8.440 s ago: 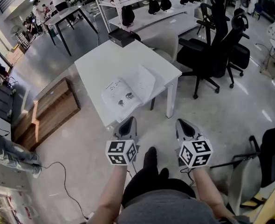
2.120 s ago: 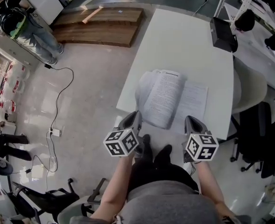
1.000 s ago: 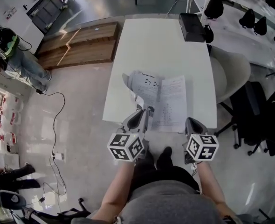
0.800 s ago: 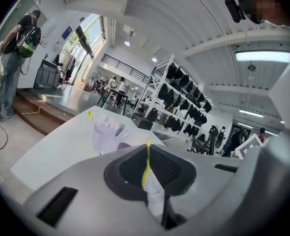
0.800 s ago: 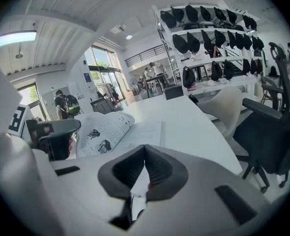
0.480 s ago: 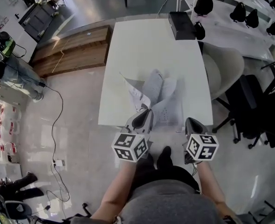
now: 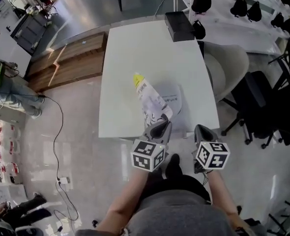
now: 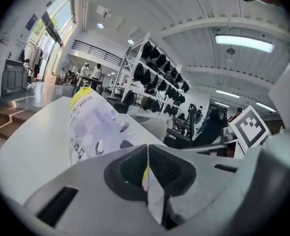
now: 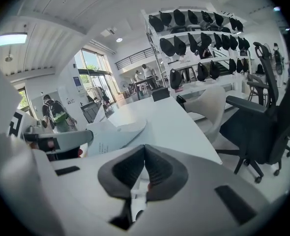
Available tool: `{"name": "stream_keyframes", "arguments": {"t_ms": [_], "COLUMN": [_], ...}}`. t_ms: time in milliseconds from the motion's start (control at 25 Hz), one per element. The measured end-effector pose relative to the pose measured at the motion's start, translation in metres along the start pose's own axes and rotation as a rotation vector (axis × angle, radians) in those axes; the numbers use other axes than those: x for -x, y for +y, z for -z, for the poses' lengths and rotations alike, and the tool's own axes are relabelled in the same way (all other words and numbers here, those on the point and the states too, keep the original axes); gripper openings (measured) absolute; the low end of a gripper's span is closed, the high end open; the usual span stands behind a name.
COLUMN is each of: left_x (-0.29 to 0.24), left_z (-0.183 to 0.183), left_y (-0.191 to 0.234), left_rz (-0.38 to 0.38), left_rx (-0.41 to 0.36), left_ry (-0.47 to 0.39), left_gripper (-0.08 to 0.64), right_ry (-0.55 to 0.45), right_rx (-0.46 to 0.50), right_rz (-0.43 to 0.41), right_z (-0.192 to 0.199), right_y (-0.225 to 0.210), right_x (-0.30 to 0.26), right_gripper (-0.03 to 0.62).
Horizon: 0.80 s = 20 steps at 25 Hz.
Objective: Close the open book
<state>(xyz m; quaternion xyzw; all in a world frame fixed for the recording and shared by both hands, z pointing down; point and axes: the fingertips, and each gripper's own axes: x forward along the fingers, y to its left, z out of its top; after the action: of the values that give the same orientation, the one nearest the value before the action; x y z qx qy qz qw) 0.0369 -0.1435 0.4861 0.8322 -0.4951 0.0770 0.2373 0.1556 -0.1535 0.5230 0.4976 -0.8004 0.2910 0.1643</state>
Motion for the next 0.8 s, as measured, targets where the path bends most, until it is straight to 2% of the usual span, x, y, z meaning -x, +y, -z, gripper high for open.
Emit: {"name": "stream_keyframes", "arguments": {"t_ms": [240,560,800], "left_x": [-0.026,-0.042,-0.046], "left_z": [0.031,0.063,0.079], "left_y": [-0.022,-0.031,-0.036], "left_rz": [0.072,0.13,0.158], "left_rx": [-0.057,-0.103,-0.107], "left_ry": [0.123,0.266,0.346], "left_gripper": [0.017,0.017,0.017], "right_ry": [-0.005,-0.005,-0.003], "right_rx": [-0.025,-0.049,-0.064], "right_rz": [0.027,0.055,0.071], "right_z": [0.002,0.004,0.008], "right_y": [-0.013,-0.024,-0.031], "right_x": [0.006,0.01,0.014], "right_gripper": [0.005,0.005,0.005]}}
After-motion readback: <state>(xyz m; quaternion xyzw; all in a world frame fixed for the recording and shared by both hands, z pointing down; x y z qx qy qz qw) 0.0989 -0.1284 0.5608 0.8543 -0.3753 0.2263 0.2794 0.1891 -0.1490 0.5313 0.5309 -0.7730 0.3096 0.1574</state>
